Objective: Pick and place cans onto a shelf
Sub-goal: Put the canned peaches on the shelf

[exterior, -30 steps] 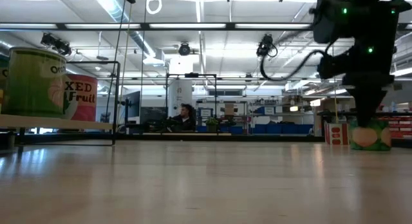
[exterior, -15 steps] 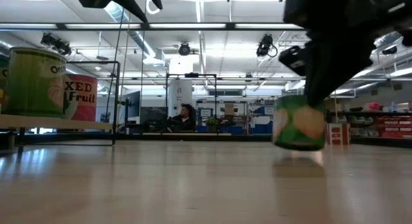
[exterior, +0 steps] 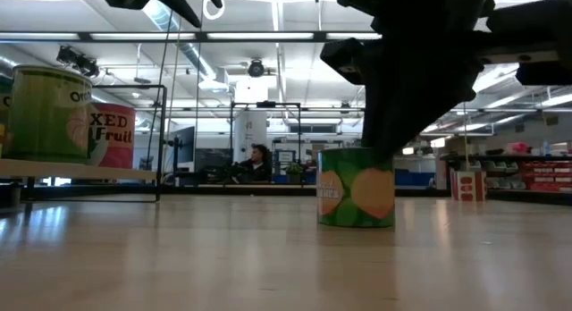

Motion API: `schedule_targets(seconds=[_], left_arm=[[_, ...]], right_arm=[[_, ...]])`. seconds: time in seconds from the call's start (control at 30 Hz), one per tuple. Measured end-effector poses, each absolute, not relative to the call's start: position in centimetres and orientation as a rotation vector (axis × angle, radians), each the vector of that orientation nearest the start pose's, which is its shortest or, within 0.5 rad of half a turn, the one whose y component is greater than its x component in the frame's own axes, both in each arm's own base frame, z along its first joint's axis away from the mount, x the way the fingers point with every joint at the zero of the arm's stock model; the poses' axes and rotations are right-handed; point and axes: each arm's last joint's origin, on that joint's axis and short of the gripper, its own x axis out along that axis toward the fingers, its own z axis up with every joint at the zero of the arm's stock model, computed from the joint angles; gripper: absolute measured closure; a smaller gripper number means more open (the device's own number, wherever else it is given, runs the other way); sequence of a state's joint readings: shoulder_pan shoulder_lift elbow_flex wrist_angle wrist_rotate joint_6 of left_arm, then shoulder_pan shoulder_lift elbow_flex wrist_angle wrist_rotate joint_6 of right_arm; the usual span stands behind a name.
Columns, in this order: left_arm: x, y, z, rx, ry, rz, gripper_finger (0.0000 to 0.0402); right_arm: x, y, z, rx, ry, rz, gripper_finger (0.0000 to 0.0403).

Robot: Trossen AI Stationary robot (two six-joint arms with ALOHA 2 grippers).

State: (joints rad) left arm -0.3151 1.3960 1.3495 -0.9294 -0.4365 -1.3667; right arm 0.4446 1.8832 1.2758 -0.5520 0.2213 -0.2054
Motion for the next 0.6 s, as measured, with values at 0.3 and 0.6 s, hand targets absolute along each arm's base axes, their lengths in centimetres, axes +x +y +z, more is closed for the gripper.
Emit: schedule_targets(seconds=[0.3,0.6], left_arm=[[29.0,-8.7,30.6,-0.745,0.771,0.623,0.0215],[32.6,-10.2,29.1,-0.498,0.783,0.313,0.0079]], right_arm=[[33.3,15.4,20.0,-0.491,1.035,0.224,0.0225],[29.2,14.1,26.5,-0.429,0.961,0.055,0.0098]])
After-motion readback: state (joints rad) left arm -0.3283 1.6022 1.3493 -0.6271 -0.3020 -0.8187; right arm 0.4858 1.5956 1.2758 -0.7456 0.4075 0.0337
